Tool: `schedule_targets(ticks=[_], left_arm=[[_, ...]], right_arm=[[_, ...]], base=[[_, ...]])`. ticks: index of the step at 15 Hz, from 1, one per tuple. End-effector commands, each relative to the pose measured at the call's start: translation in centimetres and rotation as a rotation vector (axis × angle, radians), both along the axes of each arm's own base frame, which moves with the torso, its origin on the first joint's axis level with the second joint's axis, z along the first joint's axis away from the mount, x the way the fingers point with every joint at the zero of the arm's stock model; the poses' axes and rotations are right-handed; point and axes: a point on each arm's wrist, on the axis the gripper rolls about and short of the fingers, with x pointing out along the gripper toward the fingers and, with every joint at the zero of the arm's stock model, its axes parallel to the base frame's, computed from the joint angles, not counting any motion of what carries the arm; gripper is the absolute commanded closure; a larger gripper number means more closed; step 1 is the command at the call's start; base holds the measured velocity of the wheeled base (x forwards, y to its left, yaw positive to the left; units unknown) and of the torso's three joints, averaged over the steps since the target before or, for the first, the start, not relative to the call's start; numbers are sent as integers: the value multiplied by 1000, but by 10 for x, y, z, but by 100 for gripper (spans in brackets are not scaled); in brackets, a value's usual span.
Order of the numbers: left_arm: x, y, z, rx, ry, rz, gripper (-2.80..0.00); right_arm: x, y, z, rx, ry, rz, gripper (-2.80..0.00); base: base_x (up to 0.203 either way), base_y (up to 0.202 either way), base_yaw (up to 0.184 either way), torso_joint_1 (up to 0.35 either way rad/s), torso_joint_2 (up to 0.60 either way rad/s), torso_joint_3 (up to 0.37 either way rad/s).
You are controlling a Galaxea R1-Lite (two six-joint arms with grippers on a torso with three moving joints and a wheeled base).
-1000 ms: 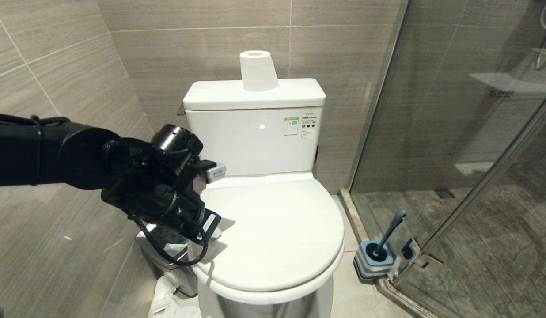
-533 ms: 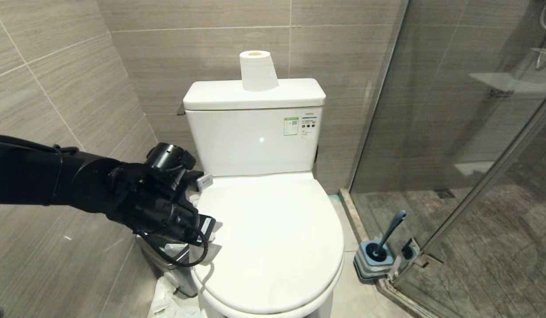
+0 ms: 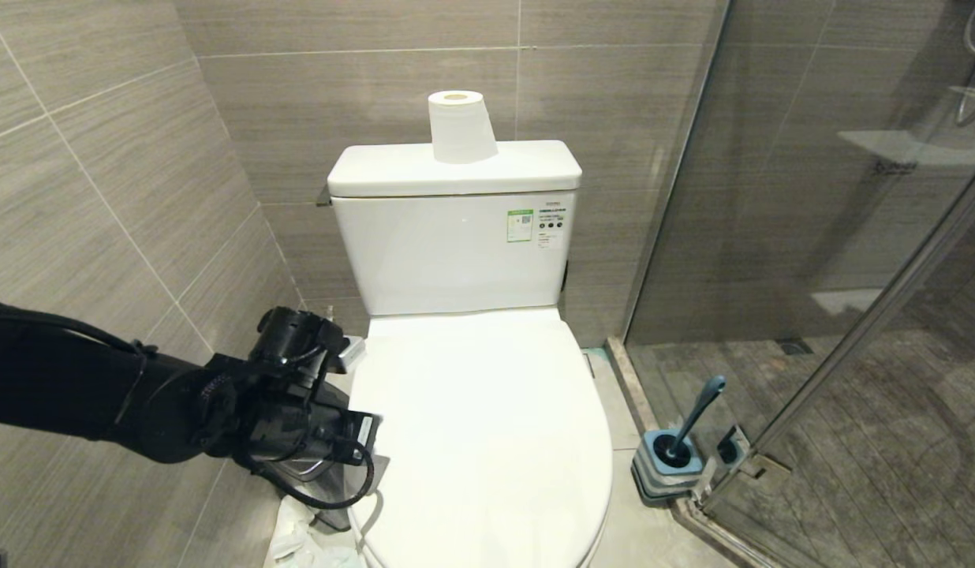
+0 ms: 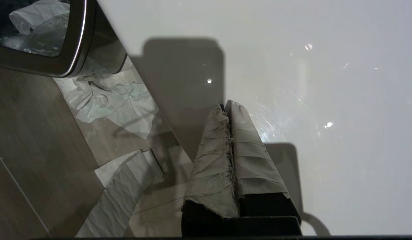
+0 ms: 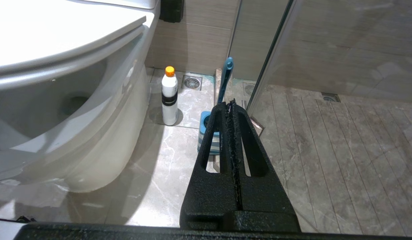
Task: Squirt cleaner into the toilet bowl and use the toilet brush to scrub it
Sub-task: Close the toilet lid
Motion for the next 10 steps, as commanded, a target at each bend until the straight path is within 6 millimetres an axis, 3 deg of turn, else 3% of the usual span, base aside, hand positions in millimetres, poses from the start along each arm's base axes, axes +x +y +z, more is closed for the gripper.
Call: schedule_targets(ticks=[1, 5, 10], left_arm=[[-1, 0, -17, 7, 1, 17, 0], [3, -2, -55, 27, -92, 77, 0], [9, -8, -69, 29, -134, 140, 0]], right_arm=[[0, 0, 0, -1, 2, 1, 0], [0, 0, 0, -1, 2, 1, 0], [0, 0, 0, -1, 2, 1, 0]], base=[[0, 0, 0, 0, 0, 0], [0, 0, 0, 0, 0, 0], [0, 0, 0, 0, 0, 0]])
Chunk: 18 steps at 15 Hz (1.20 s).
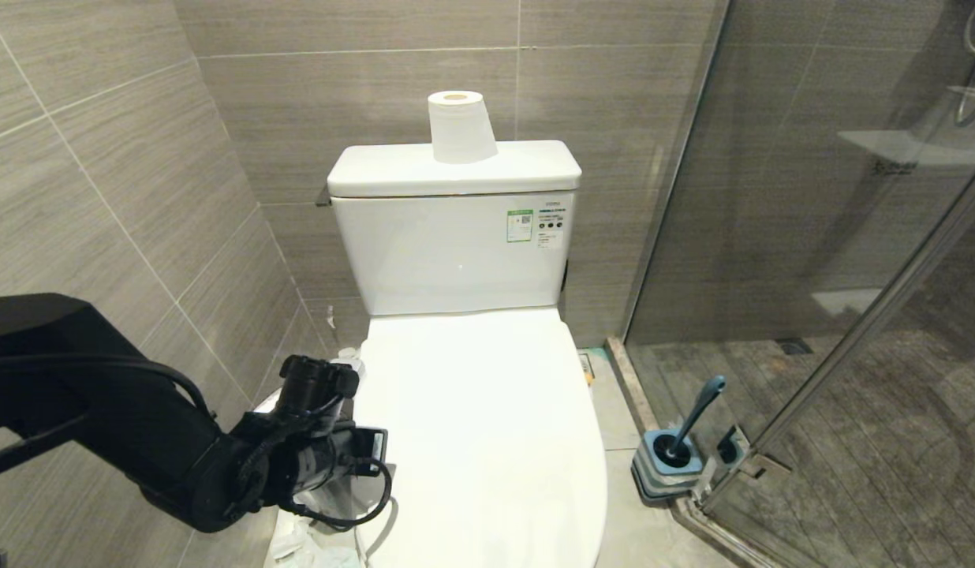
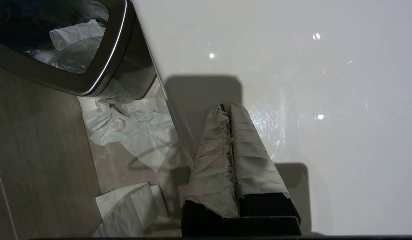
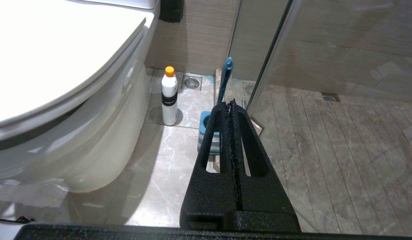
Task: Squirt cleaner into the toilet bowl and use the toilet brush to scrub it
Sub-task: Close the toilet lid
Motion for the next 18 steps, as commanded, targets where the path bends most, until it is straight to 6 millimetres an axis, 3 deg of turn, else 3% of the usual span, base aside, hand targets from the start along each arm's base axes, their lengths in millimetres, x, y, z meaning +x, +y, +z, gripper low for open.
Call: schedule_targets(ticks=[1, 11, 15, 18], left_arm=[[-1, -2, -12, 12, 27, -3, 0], [-4, -11, -27, -18, 61, 26, 0], [-3, -11, -18, -29, 28, 33, 0], [-5, -7, 12, -67, -45, 35, 0]], right_arm=[[0, 0, 0, -1, 2, 1, 0], [0, 0, 0, -1, 2, 1, 0], [0, 0, 0, -1, 2, 1, 0], [0, 0, 0, -1, 2, 1, 0]], base=[[0, 0, 0, 0, 0, 0], [0, 0, 0, 0, 0, 0], [0, 0, 0, 0, 0, 0], [0, 0, 0, 0, 0, 0]])
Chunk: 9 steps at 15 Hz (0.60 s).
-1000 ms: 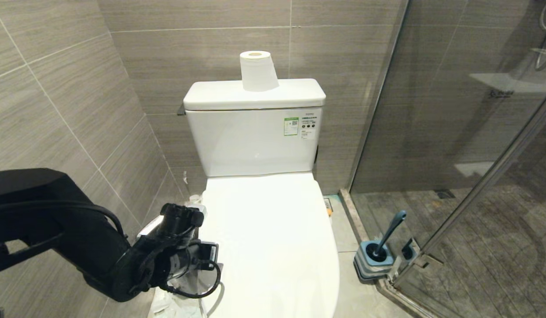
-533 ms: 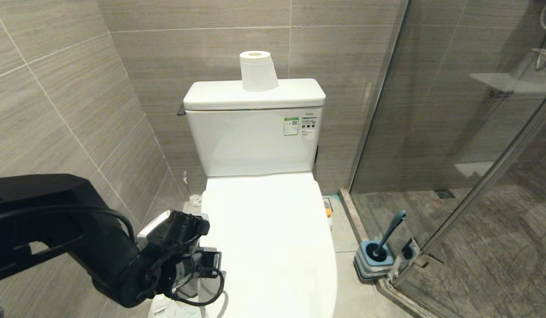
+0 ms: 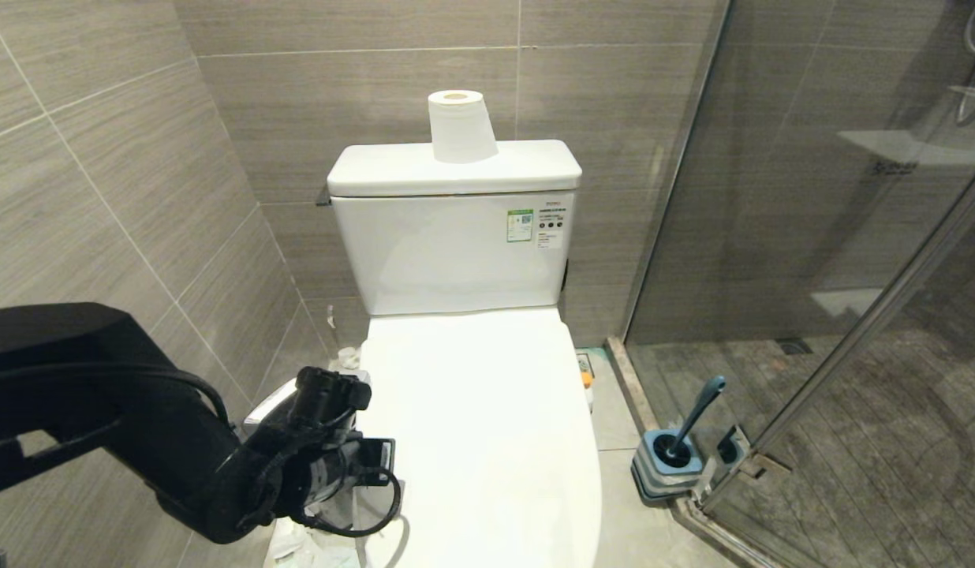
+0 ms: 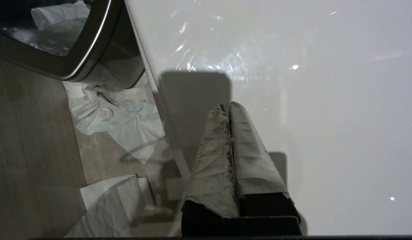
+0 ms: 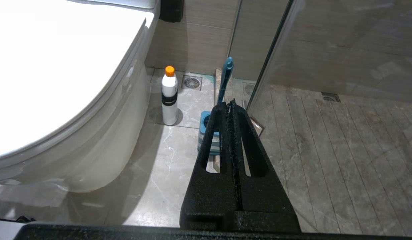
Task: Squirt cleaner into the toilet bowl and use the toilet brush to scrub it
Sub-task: Close the toilet lid
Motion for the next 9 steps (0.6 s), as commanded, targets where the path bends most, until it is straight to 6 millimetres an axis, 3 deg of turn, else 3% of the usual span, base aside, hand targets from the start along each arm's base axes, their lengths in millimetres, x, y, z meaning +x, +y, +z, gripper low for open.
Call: schedule_targets(ticks=[1, 5, 9], left_arm=[[-4, 5, 34, -30, -68, 0, 0], [-6, 20, 113, 0, -16, -32, 0], [-33, 29, 185, 139, -12, -151, 0]], right_arm=[[0, 0, 0, -1, 2, 1, 0], [0, 0, 0, -1, 2, 1, 0], [0, 0, 0, -1, 2, 1, 0]], base=[[0, 0, 0, 0, 0, 0], [0, 0, 0, 0, 0, 0], [0, 0, 0, 0, 0, 0]])
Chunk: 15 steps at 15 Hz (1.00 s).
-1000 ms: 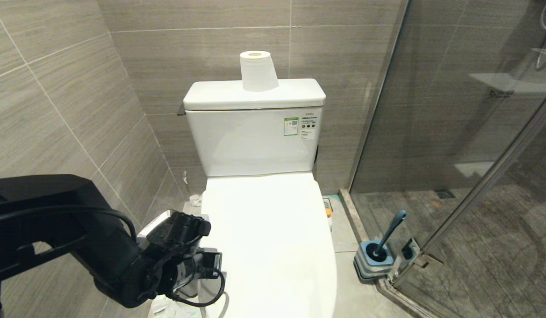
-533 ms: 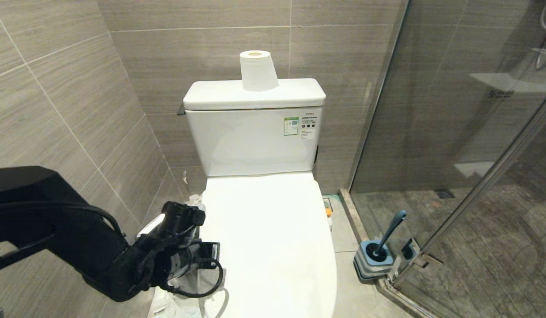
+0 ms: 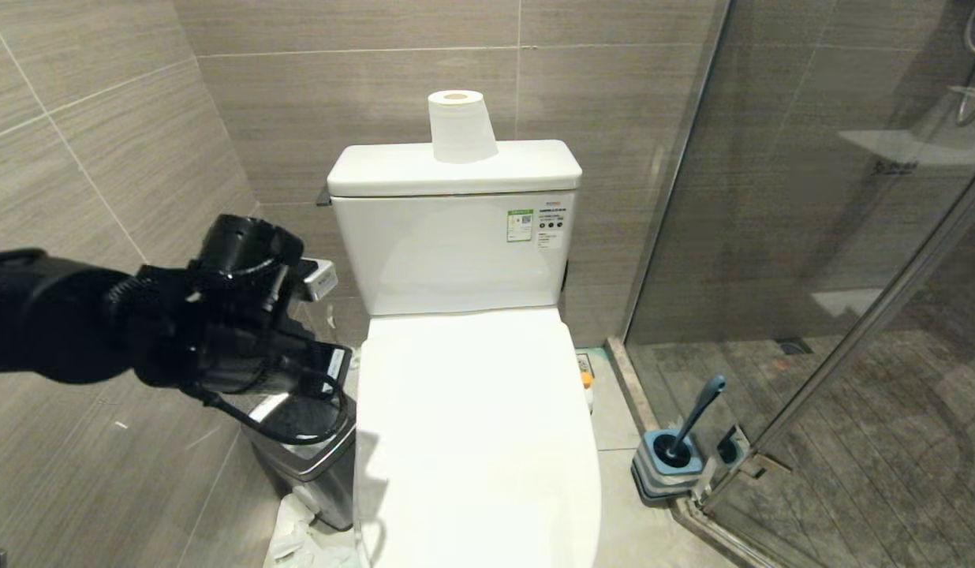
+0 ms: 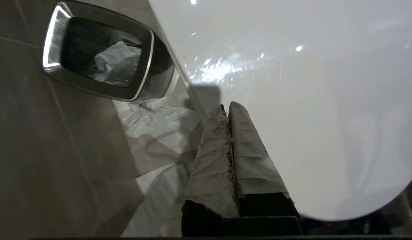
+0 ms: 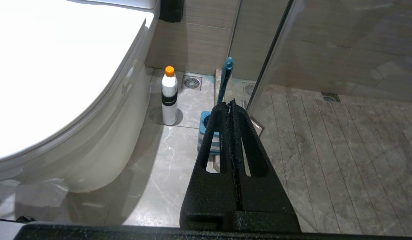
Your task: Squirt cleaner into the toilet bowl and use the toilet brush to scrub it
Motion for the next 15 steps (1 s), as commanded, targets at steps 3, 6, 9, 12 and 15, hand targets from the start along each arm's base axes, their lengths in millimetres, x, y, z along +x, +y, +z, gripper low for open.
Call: schedule_targets(ticks=[3, 6, 9, 12, 15], left_arm=[[-45, 14, 63, 89, -104, 20, 0], [-84, 31, 95, 70, -215, 47, 0], [-135, 56, 123, 19, -346, 77, 0], [-183, 89, 139, 0, -467, 191, 0], [-231, 107, 138, 0, -567, 231, 0]], right_arm=[[0, 0, 0, -1, 2, 1, 0], [0, 0, 0, -1, 2, 1, 0], [0, 0, 0, -1, 2, 1, 0], [0, 0, 0, -1, 2, 1, 0], [0, 0, 0, -1, 2, 1, 0]], base=[[0, 0, 0, 0, 0, 0], [0, 0, 0, 0, 0, 0], [0, 0, 0, 0, 0, 0], [0, 0, 0, 0, 0, 0], [0, 0, 0, 0, 0, 0]])
